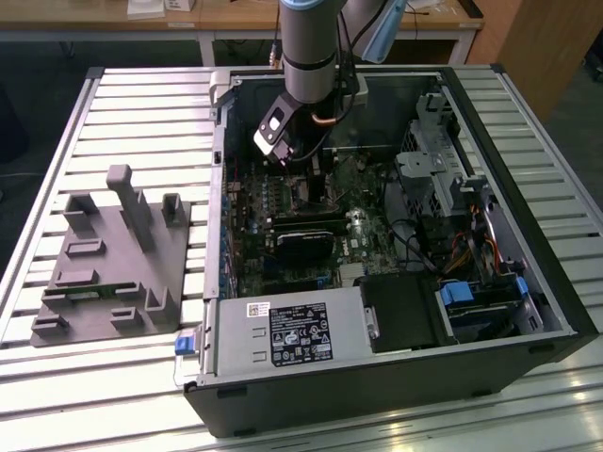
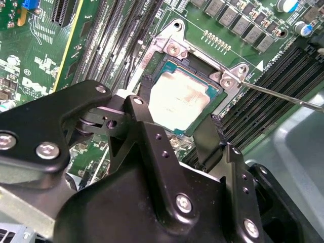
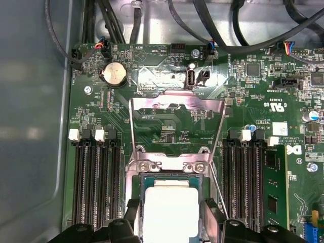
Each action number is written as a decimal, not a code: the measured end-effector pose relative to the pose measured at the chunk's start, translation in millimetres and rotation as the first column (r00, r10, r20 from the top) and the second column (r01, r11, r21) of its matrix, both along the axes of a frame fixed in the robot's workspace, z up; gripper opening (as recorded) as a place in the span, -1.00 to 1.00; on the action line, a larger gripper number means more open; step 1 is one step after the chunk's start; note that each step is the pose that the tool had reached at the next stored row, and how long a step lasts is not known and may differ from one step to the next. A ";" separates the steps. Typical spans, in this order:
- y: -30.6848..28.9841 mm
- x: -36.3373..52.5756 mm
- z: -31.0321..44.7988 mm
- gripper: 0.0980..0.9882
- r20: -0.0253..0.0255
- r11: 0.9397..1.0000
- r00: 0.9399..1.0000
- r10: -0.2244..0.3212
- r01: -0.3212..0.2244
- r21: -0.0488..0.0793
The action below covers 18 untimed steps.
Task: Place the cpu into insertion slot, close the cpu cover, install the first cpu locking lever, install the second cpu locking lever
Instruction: 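Place the cpu into insertion slot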
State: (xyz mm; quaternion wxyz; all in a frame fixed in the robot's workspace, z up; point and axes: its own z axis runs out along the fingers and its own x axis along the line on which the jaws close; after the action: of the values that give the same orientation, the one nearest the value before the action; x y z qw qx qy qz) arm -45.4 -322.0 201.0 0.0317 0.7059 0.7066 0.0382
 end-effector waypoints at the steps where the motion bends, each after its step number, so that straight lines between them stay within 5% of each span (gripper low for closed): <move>1: 0.0 0.0 0.0 0.15 0.000 1.000 1.000 0.000 0.000 0.000; 7: 0.0 0.0 0.0 0.12 0.000 1.000 1.000 0.000 0.000 0.000; 18: 0.0 0.0 0.0 -0.82 0.000 1.000 1.000 0.000 0.000 0.000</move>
State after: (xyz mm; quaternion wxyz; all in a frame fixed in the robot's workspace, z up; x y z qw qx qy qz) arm -45.3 -322.0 201.0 0.0317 0.7061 0.7064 0.0382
